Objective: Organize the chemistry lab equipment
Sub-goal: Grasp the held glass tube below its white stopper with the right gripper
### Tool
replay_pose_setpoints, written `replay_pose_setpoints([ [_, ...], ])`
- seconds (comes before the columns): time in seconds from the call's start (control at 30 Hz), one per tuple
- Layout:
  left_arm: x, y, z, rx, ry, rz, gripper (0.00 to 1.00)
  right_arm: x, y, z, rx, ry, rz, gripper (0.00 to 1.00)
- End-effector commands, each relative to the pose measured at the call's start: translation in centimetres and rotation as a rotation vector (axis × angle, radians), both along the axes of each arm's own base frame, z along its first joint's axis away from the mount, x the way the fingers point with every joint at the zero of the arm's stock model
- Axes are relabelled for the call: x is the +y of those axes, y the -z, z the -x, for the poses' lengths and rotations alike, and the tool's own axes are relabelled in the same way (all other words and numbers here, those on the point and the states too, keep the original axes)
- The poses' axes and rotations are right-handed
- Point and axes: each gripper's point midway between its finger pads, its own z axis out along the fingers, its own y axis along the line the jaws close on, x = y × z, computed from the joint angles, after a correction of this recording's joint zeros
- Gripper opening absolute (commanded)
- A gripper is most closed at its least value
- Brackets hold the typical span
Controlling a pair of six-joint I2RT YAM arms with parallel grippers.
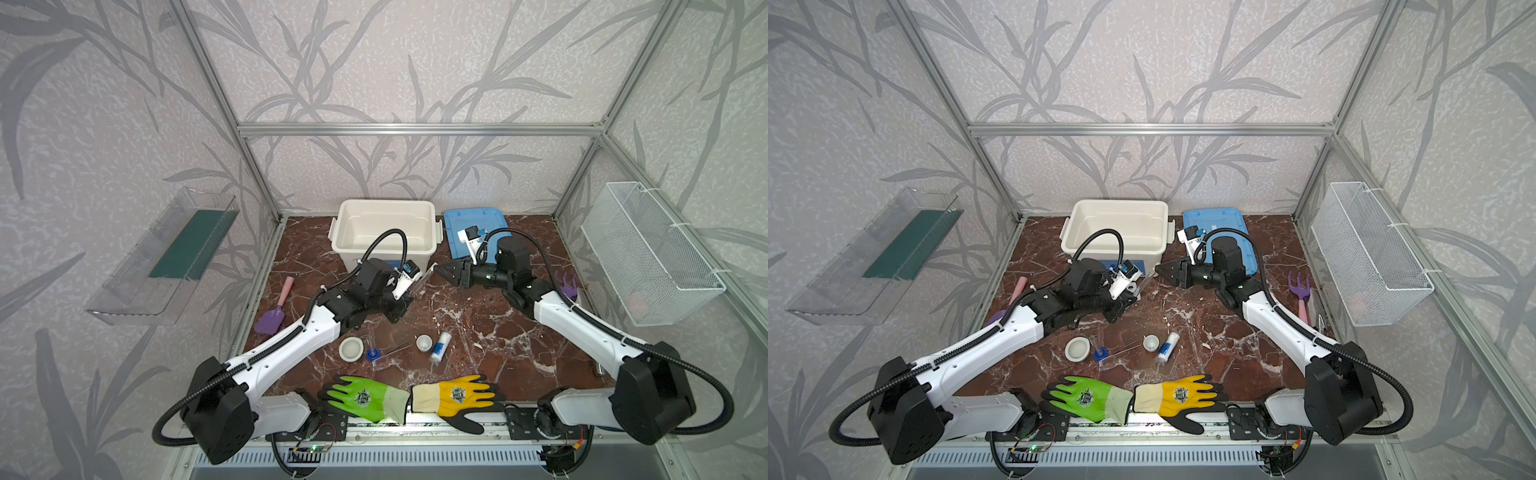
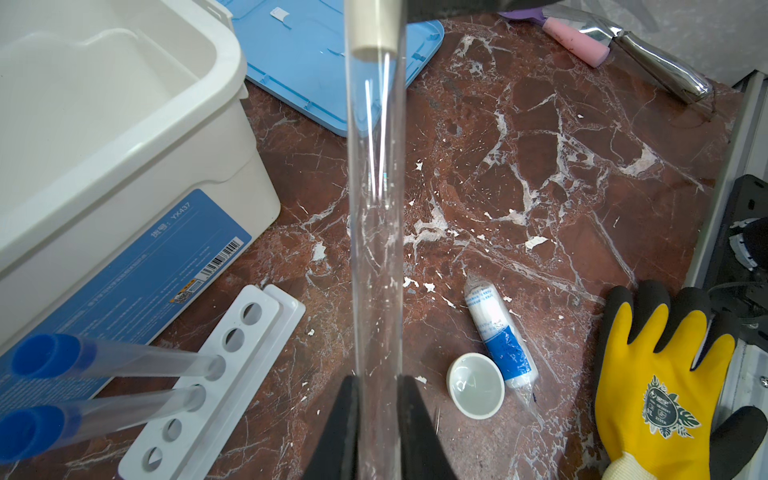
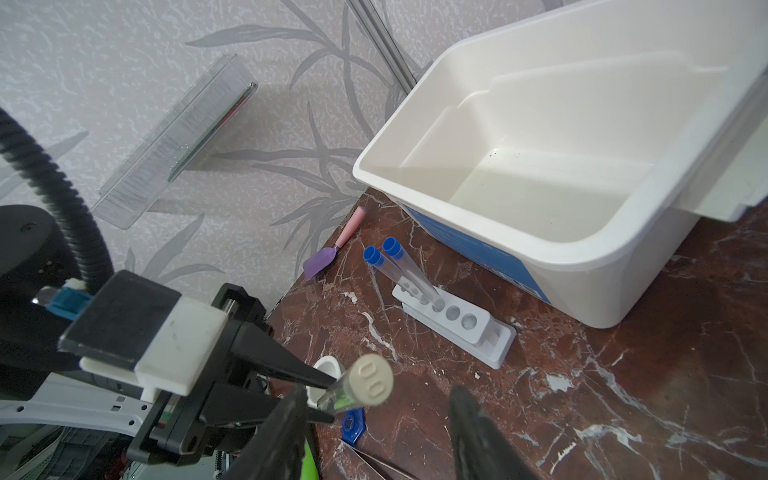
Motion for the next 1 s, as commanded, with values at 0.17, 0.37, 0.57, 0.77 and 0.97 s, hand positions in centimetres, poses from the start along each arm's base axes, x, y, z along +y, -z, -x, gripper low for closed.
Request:
replay_pose_setpoints([
  [0.17, -0.2, -1.0, 0.3, -0.019, 0.015, 0.043, 0.15, 1.8, -2.1, -0.7, -0.041, -0.036, -0.074, 0.51],
  [0.37, -0.2, -0.9, 0.3, -0.017, 0.016, 0.038, 0.15, 2.1, -1.8, -0.7, -0.033, -0.040, -0.073, 0.43],
  [0.57, -0.2, -0.8, 0.3, -0.017, 0.019, 0.031, 0.15, 1.9, -1.9, -0.8, -0.021, -0.023, -0.079, 0.36],
  [0.77, -0.2, -0.7, 0.3, -0.016, 0.017, 0.026, 0.15, 1.8, -1.8, -1.0, -0.015, -0.013, -0.076, 0.30],
  [0.97, -0.2, -0.5, 0.3, -0.010, 0.020, 0.027, 0.15, 1.7, -1.8, -0.9, -0.006, -0.005, -0.089, 0.20],
])
